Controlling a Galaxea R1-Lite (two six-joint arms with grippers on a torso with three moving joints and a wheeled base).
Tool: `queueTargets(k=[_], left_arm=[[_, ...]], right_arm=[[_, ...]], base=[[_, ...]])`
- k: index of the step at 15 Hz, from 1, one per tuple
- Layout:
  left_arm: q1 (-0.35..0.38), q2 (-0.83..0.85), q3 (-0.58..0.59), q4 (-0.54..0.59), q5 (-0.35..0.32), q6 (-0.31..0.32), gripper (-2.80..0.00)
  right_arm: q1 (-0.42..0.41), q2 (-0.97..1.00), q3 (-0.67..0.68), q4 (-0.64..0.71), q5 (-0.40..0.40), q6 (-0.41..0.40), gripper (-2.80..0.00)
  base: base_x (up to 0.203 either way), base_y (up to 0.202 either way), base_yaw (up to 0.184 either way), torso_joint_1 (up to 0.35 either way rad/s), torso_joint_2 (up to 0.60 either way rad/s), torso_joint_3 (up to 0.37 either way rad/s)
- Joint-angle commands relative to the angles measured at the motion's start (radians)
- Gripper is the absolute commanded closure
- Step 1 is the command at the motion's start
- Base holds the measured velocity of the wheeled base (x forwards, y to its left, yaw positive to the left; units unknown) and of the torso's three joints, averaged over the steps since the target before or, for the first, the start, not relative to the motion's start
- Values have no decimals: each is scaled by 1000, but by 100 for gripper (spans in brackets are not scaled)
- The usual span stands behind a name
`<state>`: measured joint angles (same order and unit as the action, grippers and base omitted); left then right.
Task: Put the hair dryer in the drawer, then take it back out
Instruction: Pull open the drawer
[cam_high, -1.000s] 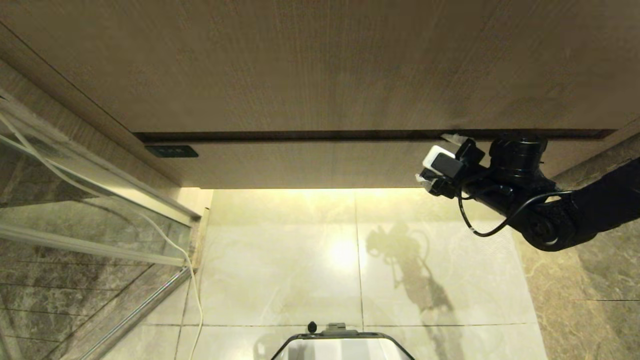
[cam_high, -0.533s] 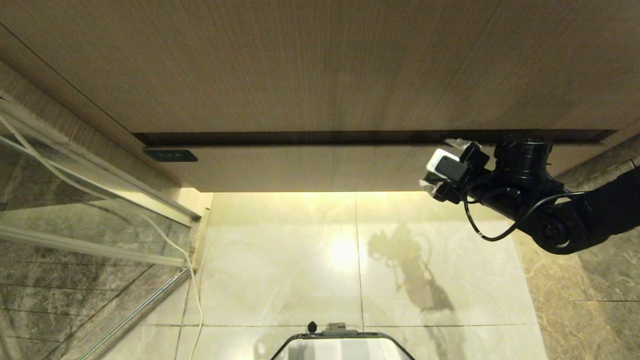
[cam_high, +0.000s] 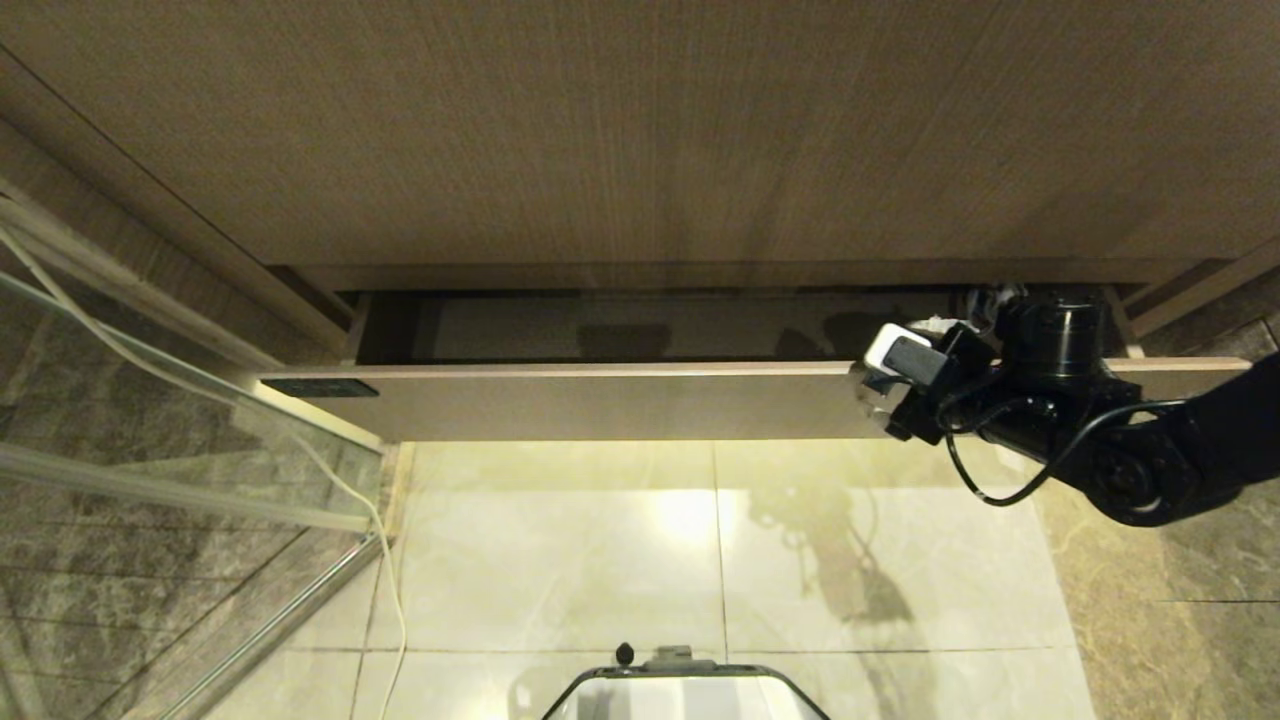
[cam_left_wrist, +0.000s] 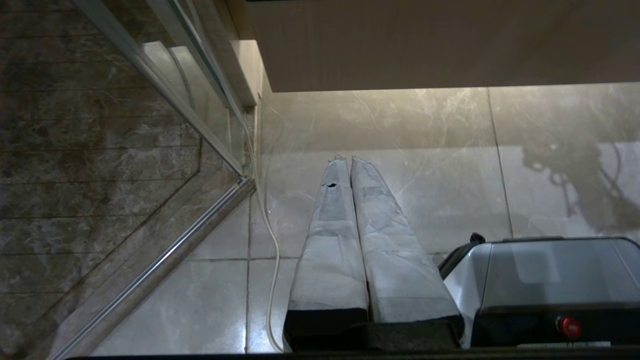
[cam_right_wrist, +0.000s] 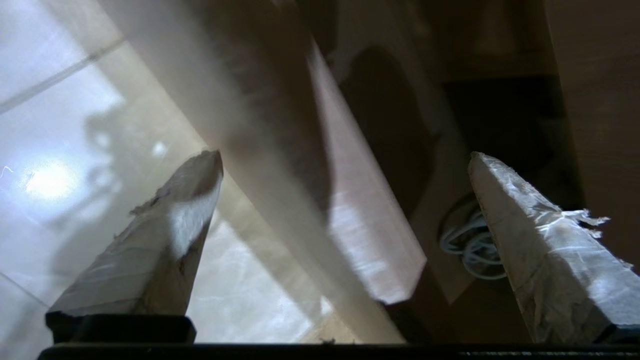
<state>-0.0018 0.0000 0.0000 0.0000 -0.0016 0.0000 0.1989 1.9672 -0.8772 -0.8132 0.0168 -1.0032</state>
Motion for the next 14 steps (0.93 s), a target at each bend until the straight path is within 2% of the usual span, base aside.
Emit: queueTargets(k=[1, 5, 9, 11, 14], left_arm=[[0, 0, 2, 0, 0, 0, 0], [0, 0, 1, 0, 0, 0, 0], [0, 0, 2, 0, 0, 0, 0], [0, 0, 2, 0, 0, 0, 0], [0, 0, 2, 0, 0, 0, 0]], right_arm=[[-4, -46, 25, -20, 5, 3, -280], [-14, -196, 117, 139, 6, 13, -280], [-65, -484, 237, 341, 9, 12, -280], [-122, -647, 277, 427, 9, 11, -280], [-271, -850, 331, 529, 8, 14, -280]], base=[[0, 0, 0, 0, 0, 0], [0, 0, 0, 0, 0, 0], [0, 0, 0, 0, 0, 0], [0, 0, 0, 0, 0, 0], [0, 0, 0, 0, 0, 0]])
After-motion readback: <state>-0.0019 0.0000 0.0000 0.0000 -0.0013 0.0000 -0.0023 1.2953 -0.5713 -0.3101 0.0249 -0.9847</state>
